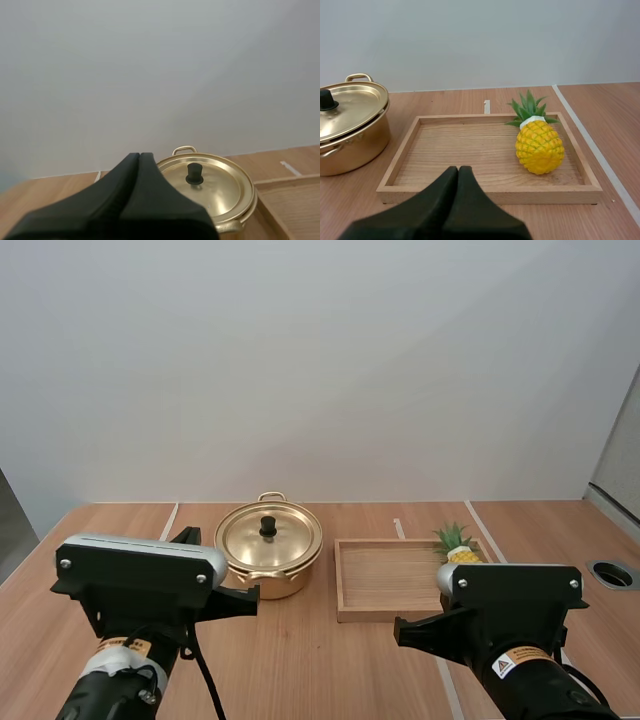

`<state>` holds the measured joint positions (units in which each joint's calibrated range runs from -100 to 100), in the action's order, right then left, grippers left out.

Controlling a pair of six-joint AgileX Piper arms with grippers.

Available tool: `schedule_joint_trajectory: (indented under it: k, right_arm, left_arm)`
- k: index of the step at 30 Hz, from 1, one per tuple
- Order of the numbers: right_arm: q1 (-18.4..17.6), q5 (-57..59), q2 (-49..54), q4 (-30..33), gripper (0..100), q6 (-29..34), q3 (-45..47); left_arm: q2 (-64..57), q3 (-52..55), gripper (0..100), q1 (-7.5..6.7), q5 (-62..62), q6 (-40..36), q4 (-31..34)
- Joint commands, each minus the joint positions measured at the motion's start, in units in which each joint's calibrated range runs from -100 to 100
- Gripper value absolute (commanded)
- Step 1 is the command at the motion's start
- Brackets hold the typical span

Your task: Open the pot, put the grape inside, and close it

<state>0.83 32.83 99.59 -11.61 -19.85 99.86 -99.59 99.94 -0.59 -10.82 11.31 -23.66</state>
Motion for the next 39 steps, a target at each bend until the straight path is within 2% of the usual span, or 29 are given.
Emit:
schedule_joint_trajectory:
  k: [1, 3, 5, 8, 12, 39]
  right_arm:
    - [0.23, -1.24, 0.41, -0.13, 0, -0.32, 0.14]
    - [0.23, -1.24, 0.41, -0.13, 0, -0.32, 0.14]
    - [0.23, -1.24, 0.41, -0.13, 0, -0.32, 0.14]
    - [0.23, -1.24, 0.41, -0.13, 0, -0.32, 0.14]
    - [0.23, -1.24, 0.41, -0.13, 0, -0.32, 0.14]
    - [0.23, -1.08, 0.41, -0.13, 0, -0.32, 0.14]
  left_arm:
    - [-0.41, 0.06, 0, -0.14, -8.89, -4.51, 3.43]
    - [-0.41, 0.06, 0, -0.14, -15.67, -6.25, 6.11]
    - [-0.41, 0.06, 0, -0.14, -20.03, -8.18, 11.85]
    - [-0.41, 0.06, 0, -0.14, -19.77, -13.34, 18.50]
    - [-0.41, 0.06, 0, -0.14, -19.44, -19.37, 24.32]
    - [-0.41, 0.06, 0, -0.33, -18.51, -19.27, 24.66]
